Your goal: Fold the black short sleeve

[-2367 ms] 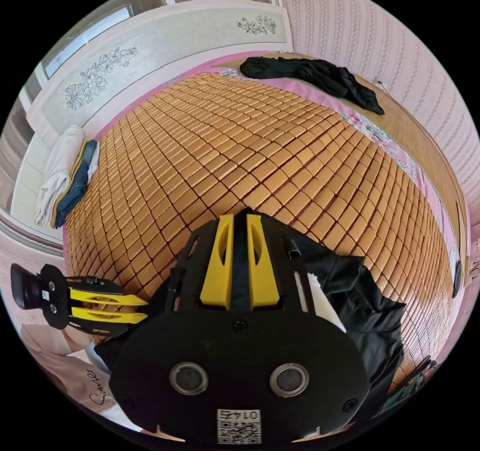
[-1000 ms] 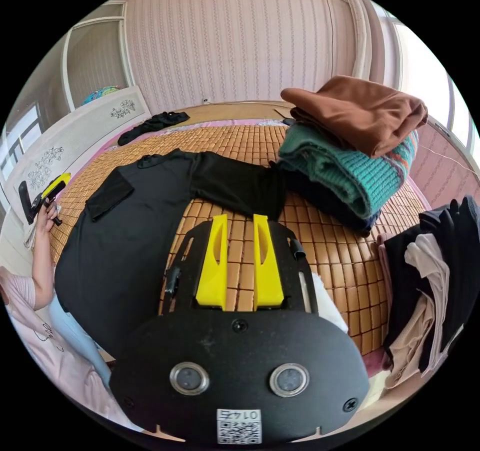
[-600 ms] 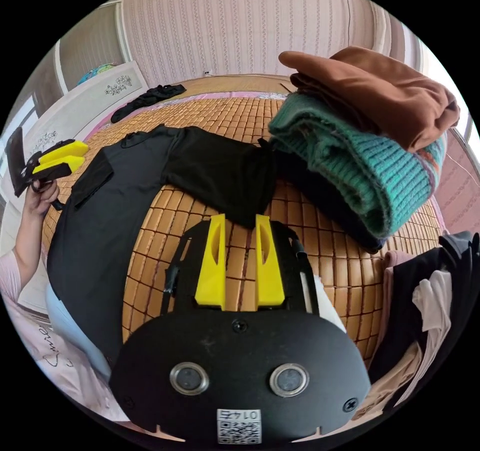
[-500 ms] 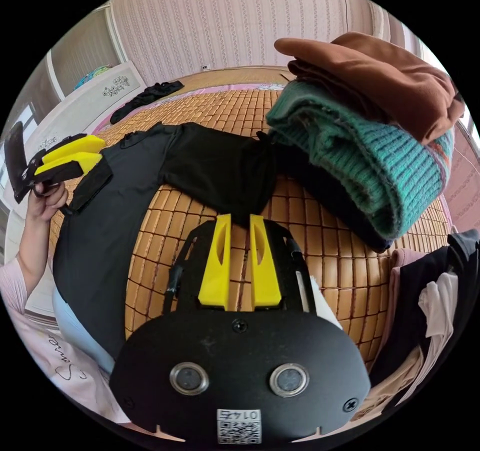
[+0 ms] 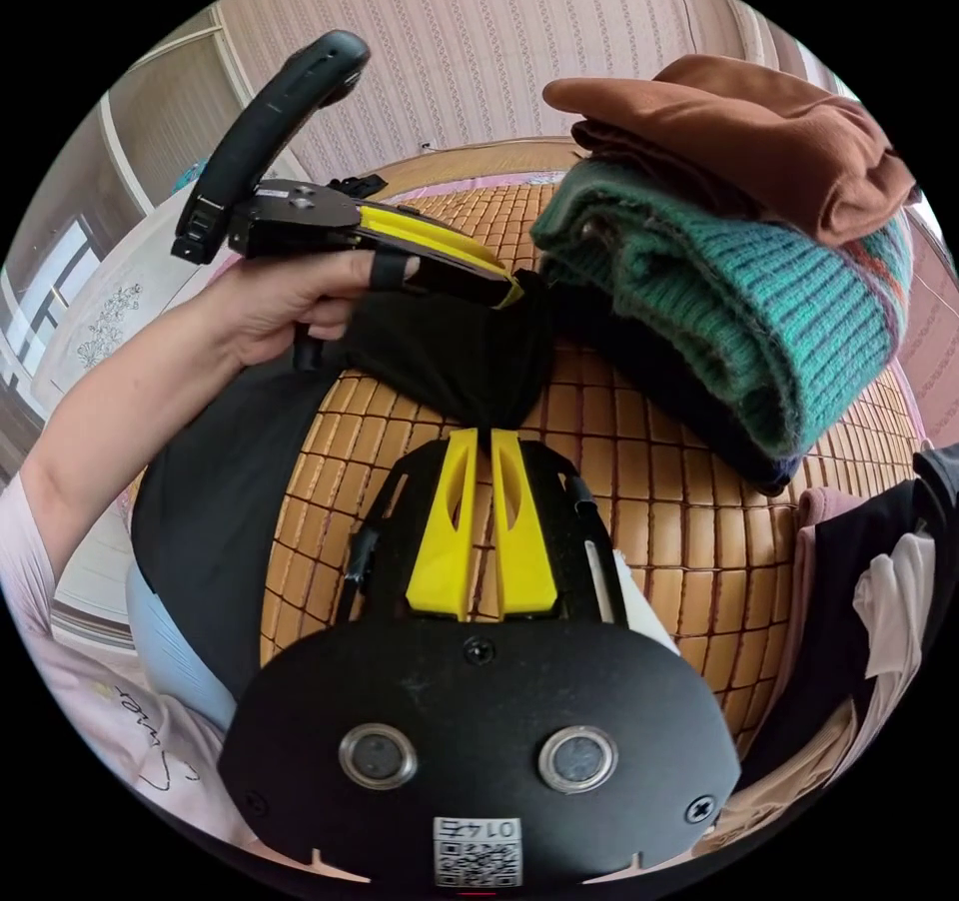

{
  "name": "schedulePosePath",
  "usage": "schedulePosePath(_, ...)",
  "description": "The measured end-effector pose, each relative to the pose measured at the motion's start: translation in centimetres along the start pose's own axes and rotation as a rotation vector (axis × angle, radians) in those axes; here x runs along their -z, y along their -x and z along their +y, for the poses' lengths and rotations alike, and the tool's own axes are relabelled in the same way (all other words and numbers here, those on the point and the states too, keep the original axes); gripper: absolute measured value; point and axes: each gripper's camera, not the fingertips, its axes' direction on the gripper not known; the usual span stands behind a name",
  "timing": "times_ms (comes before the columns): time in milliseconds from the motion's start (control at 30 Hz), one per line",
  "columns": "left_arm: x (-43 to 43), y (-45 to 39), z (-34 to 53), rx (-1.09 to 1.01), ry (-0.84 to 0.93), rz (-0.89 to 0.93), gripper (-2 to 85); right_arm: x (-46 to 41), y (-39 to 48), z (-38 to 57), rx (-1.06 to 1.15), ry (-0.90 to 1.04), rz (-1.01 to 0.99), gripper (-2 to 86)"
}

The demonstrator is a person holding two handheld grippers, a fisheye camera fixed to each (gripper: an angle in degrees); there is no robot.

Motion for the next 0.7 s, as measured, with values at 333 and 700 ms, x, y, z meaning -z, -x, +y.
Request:
schedulePosePath(333,-2.4,3.2,0.6,0.055,-0.052,-0.021,-0.4,6.4,1.4,1.3,-0.012,-0.045,-0.056,1.0)
schedulePosePath(700,15.2,13.3,17.2,0.176,-0.312,-0.105,-0.7,18.1,11.0,7.4,0.231,-0.511,-0.343,1.2)
